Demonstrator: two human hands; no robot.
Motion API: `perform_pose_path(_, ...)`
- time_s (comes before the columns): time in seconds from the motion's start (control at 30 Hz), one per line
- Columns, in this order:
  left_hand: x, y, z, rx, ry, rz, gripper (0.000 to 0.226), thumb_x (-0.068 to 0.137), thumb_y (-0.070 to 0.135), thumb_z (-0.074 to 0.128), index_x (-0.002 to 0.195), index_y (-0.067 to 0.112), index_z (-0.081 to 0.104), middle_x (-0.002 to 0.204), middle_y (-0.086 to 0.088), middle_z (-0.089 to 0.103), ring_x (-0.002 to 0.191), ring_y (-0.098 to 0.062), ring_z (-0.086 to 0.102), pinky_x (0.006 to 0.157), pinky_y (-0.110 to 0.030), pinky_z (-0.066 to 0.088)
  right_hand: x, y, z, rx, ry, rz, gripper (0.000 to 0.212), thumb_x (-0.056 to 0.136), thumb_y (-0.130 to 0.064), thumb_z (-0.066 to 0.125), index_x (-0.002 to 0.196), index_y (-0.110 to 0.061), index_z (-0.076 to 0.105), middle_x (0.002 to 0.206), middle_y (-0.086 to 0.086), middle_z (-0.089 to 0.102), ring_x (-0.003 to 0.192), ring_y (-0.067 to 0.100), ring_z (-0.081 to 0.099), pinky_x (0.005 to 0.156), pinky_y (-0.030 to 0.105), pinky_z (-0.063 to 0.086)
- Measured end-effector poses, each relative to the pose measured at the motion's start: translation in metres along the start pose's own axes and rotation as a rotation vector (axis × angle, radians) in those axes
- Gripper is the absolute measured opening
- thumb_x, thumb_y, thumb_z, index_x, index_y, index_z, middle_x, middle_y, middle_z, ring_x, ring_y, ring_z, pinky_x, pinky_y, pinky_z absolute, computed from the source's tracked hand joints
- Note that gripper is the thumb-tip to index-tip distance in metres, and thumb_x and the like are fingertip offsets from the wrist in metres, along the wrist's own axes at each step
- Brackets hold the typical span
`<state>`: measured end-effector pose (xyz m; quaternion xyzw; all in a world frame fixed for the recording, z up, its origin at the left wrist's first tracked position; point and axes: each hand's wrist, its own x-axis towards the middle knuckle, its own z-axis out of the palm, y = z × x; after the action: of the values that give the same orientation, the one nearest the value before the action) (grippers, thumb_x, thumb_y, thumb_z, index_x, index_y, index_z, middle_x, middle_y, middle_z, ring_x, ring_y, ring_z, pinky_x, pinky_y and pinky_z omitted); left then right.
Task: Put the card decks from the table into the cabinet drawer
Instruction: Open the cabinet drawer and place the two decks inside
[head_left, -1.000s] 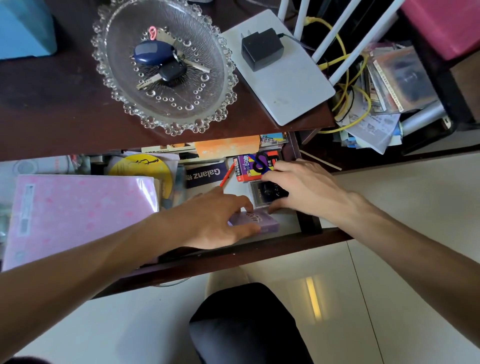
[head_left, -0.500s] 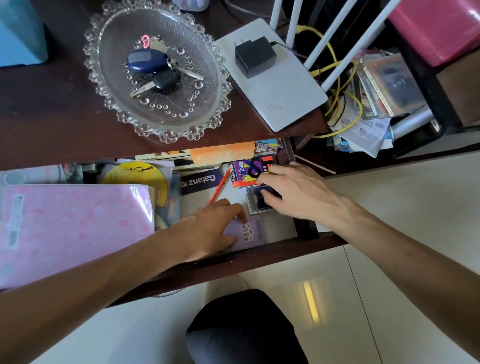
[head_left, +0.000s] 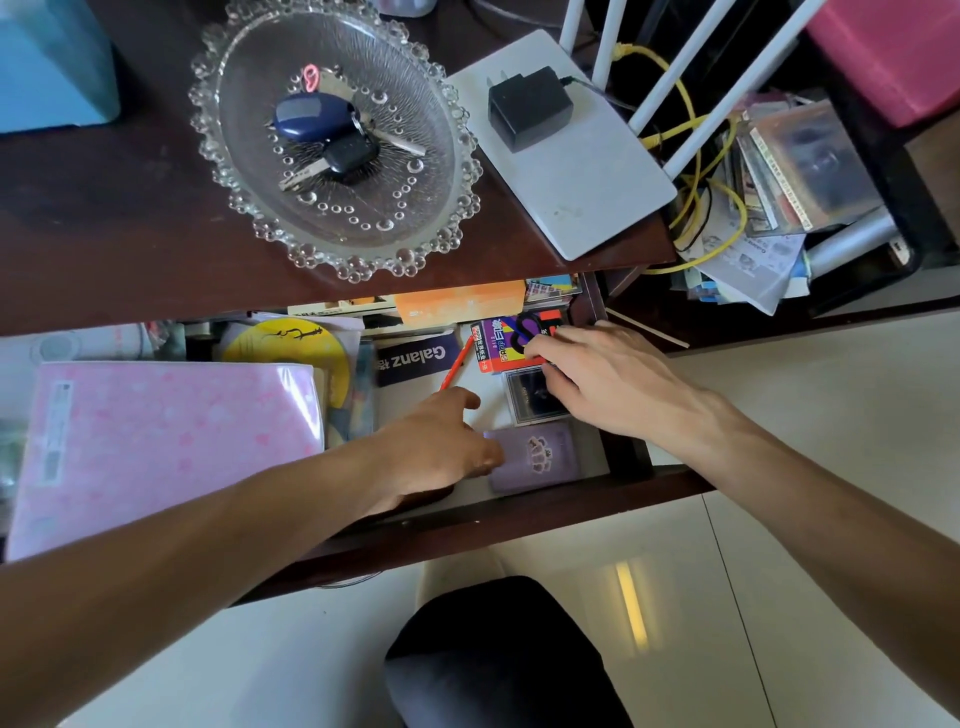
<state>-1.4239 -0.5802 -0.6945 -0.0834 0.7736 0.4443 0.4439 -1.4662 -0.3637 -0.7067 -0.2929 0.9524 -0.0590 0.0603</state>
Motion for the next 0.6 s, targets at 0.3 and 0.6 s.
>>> perform_pose_path(0.3,0.011,0.011,0.018,-0.333,-0.112,-0.097,0.073,0.079,0.007,0.076,0.143,0.005,0.044,0.129,-0.013,0.061,0.105,-0.022,0.069,0.09,-0.035,0.059,0.001,0.001,0.0,0.019,-0.02,-0.003,0.027,0.099,-0.027,0.057,0.123,-0.018,0.066,0.114,0.002,0.071,0.095,0.023,0.068,0.079,0.035,0.052)
perform_pose_path(0.6,0.016,0.012,0.015,-0.305,-0.179,-0.044,0.052,0.085,0.001,0.067,0.135,0.002,0.056,0.124,-0.012,0.068,0.107,-0.02,0.069,0.089,-0.025,0.058,0.0,0.001,-0.002,0.017,-0.034,0.045,0.03,0.092,-0.024,0.066,0.121,-0.024,0.074,0.11,-0.004,0.072,0.096,0.02,0.066,0.071,0.024,0.038)
